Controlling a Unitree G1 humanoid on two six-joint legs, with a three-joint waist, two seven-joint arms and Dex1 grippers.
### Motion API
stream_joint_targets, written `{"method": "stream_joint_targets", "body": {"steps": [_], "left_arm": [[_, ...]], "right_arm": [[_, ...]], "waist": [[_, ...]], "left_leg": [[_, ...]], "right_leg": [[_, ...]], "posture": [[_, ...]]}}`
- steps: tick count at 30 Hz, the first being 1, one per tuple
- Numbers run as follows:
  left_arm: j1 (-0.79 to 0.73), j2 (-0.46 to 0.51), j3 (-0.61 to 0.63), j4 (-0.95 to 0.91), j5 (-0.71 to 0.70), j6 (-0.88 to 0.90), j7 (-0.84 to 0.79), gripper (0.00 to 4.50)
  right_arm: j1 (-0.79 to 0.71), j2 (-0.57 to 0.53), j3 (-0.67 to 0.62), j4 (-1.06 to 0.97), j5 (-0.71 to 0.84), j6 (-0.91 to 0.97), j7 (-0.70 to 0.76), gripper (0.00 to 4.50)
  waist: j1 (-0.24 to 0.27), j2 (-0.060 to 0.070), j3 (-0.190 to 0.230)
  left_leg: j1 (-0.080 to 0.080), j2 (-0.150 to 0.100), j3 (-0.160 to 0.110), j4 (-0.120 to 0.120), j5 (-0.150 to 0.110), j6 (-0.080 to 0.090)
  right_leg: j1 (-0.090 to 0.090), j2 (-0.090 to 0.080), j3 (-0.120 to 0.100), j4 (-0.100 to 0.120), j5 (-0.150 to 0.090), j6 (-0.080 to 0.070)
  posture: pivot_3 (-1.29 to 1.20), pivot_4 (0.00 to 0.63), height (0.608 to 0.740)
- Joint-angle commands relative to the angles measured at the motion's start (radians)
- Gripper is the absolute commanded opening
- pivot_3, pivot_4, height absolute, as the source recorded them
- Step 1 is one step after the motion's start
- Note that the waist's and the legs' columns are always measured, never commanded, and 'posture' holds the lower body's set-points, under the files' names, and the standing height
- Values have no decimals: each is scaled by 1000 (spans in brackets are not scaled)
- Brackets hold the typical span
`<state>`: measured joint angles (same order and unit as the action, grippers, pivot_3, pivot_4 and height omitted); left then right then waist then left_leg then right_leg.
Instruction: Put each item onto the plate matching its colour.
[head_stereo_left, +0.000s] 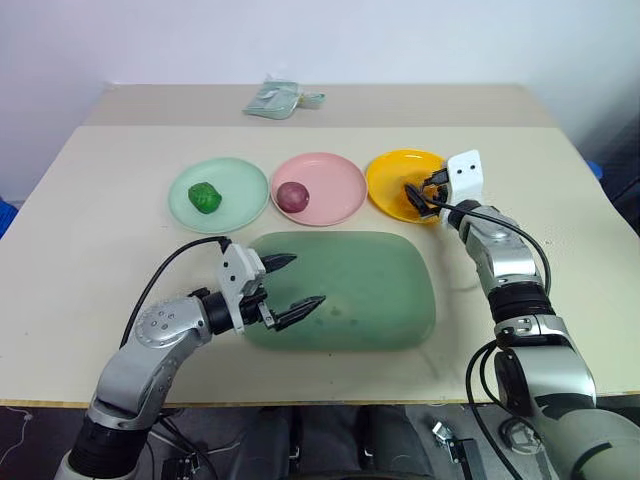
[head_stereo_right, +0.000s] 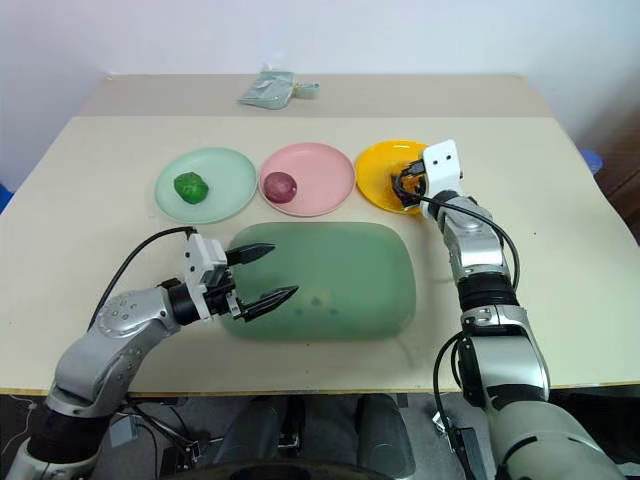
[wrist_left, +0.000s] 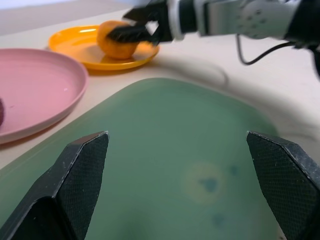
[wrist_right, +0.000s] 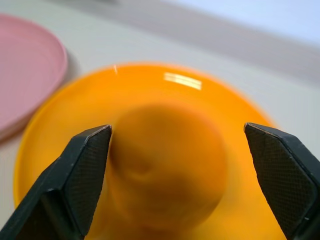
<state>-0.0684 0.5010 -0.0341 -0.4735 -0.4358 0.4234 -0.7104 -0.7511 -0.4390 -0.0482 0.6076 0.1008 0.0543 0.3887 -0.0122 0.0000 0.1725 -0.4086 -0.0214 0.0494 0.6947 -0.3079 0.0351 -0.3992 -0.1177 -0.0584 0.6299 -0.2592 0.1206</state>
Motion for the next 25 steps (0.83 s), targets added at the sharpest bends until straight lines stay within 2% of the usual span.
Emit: {"method": "stream_joint_targets", "body": {"steps": [1, 5, 9, 14, 25], "left_arm": [[2, -16, 121, 30, 62, -54, 129, 4500], [44, -22, 314, 108, 100, -94, 266, 4500], [167, -7, 457, 134, 105, -140, 280, 4500], [269, 4, 519, 138, 116, -165, 275, 4500], [324, -47, 503, 63, 124, -151, 340, 4500]], "right_arm": [[66, -72, -33, -138, 52, -76, 154, 4453], [235, -179, -74, -309, 187, -11, 398, 4453], [387, -289, -125, -360, 260, 56, 545, 4453], [409, -312, -151, -333, 269, 81, 573, 4453], [333, -253, -106, -266, 246, 75, 580, 4453]], "waist": [[3, 0, 0], [2, 0, 0], [1, 0, 0], [0, 0, 0], [0, 0, 0]], "left_leg": [[0, 0, 0, 0, 0, 0], [0, 0, -1, 0, 0, 0], [0, 0, 0, -1, -1, 1], [2, 1, 0, 0, -1, 1], [1, 1, 0, -3, -1, 0]], "right_leg": [[0, 0, 0, 0, 0, 0], [1, 0, 0, 0, 0, 0], [1, -1, 0, -2, 0, 0], [2, -4, 1, -2, 0, 0], [0, -7, 2, -3, 0, -1]], "posture": [[0, 150, 740], [0, 150, 740], [0, 150, 740], [0, 150, 740], [0, 150, 740]]}}
